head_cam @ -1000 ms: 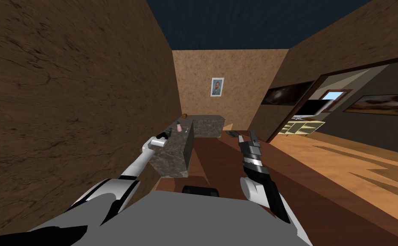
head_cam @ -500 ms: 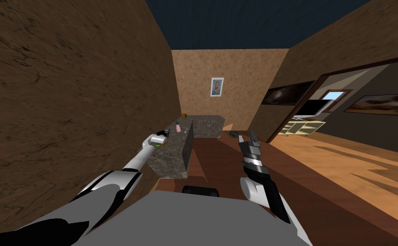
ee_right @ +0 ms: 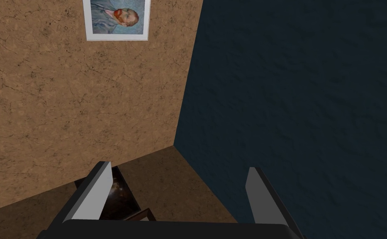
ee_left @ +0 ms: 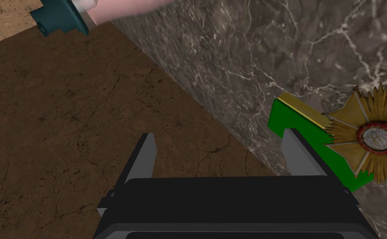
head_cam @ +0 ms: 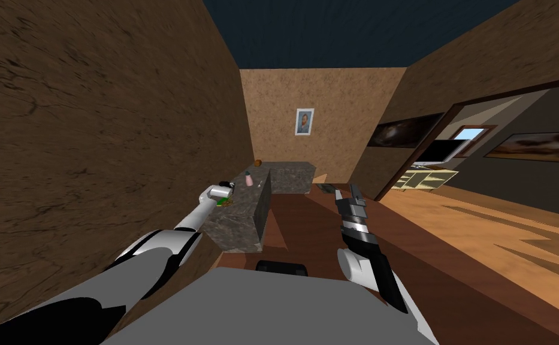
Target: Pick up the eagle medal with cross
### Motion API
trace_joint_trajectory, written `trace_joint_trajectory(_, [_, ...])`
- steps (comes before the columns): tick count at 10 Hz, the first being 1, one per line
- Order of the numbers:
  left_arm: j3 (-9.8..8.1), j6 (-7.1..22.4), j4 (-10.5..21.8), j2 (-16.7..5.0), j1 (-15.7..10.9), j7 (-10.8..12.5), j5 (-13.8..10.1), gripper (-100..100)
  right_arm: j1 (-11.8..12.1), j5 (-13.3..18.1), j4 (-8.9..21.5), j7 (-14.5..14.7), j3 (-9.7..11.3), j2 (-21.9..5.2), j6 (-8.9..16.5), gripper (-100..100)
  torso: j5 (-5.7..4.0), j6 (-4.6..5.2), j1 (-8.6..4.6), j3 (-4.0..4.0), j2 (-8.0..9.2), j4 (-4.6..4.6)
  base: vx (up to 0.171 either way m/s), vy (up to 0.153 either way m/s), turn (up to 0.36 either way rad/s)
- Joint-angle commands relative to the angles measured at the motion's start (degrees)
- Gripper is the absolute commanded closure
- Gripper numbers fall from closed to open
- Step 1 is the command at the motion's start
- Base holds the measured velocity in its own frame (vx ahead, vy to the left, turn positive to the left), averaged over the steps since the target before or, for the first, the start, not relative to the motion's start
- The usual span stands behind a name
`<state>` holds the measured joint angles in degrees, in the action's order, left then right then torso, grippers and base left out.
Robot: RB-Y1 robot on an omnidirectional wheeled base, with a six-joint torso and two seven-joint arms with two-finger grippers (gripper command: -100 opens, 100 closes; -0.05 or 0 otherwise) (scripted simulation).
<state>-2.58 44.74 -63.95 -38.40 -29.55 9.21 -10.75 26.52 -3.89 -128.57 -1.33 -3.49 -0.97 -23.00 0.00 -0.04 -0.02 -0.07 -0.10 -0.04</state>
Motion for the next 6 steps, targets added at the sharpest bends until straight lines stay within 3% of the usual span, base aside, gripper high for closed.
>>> trace_joint_trajectory(1, [0.11,2.86,2.86,-1.04,-2.22,0.13,-0.68,-100,0.00,0.00,0.00,0.00,0.00,0.00,0.00,0,0.00,0.00,0.00,0.00,0.00,0.00,0.031,-0.018,0.002])
trace_joint_trajectory(3, [0.11,3.22,4.65,-1.04,-2.22,0.13,-0.68,-100,0.00,0.00,0.00,0.00,0.00,0.00,0.00,0,0.00,-0.01,-0.01,0.00,0.00,0.00,0.028,-0.012,0.004])
trace_joint_trajectory(4, [0.25,6.23,6.39,-2.05,-4.51,0.17,-1.37,-100,0.00,0.00,0.00,0.00,0.00,0.00,0.00,0,0.00,0.00,0.01,0.02,0.03,0.01,0.028,-0.015,0.008])
trace_joint_trajectory(6, [0.25,6.23,8.87,-2.05,-4.51,0.17,-1.37,-100,0.00,0.00,0.00,0.00,0.00,0.00,0.00,0,0.00,-0.01,-0.02,0.00,-0.01,0.00,0.030,-0.014,0.004])
